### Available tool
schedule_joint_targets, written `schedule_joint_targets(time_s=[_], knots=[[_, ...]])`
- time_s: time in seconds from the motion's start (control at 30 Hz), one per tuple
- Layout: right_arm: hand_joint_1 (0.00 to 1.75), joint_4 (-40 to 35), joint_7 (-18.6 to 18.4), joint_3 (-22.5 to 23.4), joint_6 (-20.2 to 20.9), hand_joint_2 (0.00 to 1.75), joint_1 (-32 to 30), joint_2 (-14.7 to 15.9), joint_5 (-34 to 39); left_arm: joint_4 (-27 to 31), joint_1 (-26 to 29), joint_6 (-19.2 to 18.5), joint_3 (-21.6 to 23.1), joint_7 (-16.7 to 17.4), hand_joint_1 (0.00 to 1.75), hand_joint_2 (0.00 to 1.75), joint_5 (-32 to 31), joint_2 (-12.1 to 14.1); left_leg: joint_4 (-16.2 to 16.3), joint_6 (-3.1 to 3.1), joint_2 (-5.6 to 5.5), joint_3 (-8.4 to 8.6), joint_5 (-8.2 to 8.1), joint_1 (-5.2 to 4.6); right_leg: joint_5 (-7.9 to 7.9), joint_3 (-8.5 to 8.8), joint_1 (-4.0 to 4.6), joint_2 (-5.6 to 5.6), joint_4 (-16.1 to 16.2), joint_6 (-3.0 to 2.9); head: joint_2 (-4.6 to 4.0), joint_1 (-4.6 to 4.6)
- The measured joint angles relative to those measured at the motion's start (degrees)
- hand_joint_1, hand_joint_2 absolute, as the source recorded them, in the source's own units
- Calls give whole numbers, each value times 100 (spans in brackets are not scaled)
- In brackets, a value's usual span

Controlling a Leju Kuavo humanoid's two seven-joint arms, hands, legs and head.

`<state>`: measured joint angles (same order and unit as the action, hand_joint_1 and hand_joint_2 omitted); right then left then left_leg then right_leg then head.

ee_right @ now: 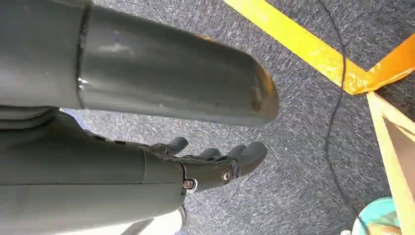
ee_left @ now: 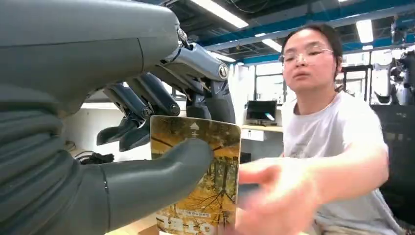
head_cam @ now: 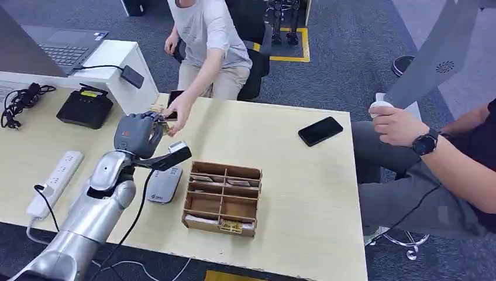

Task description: Pass the card to the sensor for recognition and then transmit it.

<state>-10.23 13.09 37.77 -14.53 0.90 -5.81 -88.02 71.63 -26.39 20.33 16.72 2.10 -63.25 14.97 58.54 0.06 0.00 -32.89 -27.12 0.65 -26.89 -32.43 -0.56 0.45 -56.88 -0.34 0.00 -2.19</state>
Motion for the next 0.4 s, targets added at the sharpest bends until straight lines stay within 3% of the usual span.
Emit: schedule_joint_targets(time_s=[0.4], knots=[[0,2,0,-33,35,0,0,0,0,-9,-7,-35,9,0,175,175,0,-20,0,0,1,0,0,0,0,-2,0,1,0,0,0,0]])
